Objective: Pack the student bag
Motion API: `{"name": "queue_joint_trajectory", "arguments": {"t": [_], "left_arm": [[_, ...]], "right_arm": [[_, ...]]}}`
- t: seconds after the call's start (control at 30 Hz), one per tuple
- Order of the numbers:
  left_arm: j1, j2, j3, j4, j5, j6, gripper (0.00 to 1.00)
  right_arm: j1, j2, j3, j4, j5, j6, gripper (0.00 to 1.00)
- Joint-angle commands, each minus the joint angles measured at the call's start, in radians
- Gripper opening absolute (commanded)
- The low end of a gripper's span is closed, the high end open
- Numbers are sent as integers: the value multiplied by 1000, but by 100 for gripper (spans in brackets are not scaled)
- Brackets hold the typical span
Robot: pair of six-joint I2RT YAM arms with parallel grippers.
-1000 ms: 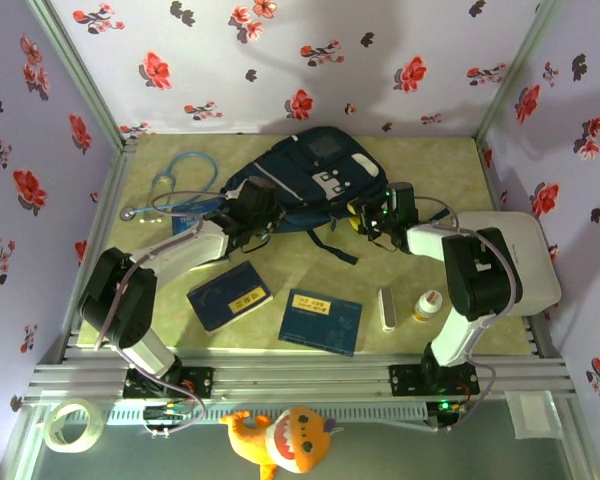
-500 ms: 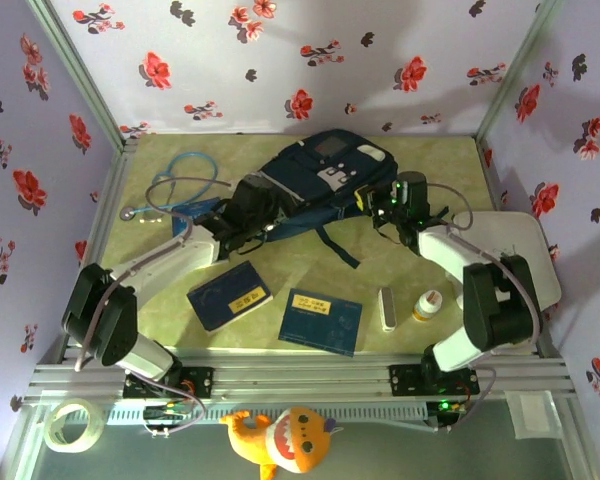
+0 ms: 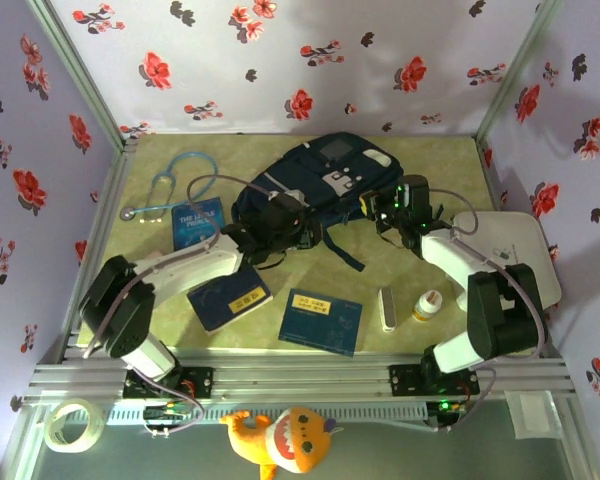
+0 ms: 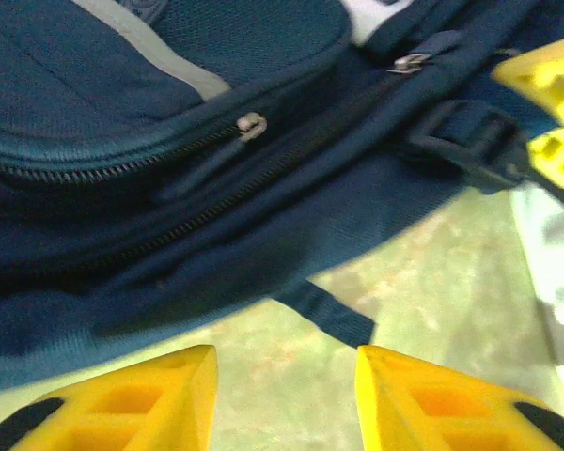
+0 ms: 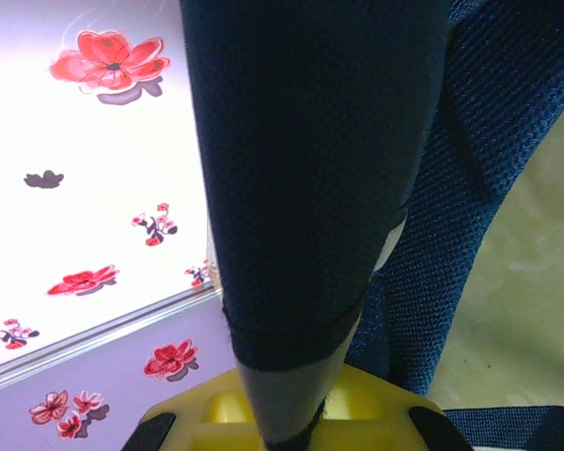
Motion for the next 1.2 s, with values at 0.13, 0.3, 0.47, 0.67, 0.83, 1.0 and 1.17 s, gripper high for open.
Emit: {"name": "queue_joint_trajectory", "arguments": {"t": [0.13,0.3,0.47,0.67,0.83,1.0,1.17], "left_arm": [[101,143,152,-16,-47,111,41],[151,218,254,-9,-57,182,45],[155,178,217,-26,-61,229,52],[100,25,34,40,25,307,56],[18,5,-31,158,63,361,61],[-16,114,73,160,105,400,57],[-15,213,168,196,118,443,48]], "right_arm": [[1,-66,-11,36,12,19,3],[8,-64,-26,60,7,46,3],[8,-45,-19,121,19,99,3],[8,-20,36,131,46,137,3],[8,-4,75,131,48,149,3],[9,-8,82,126,34,162,3],[11,-30,80,108,23,167,3]]}}
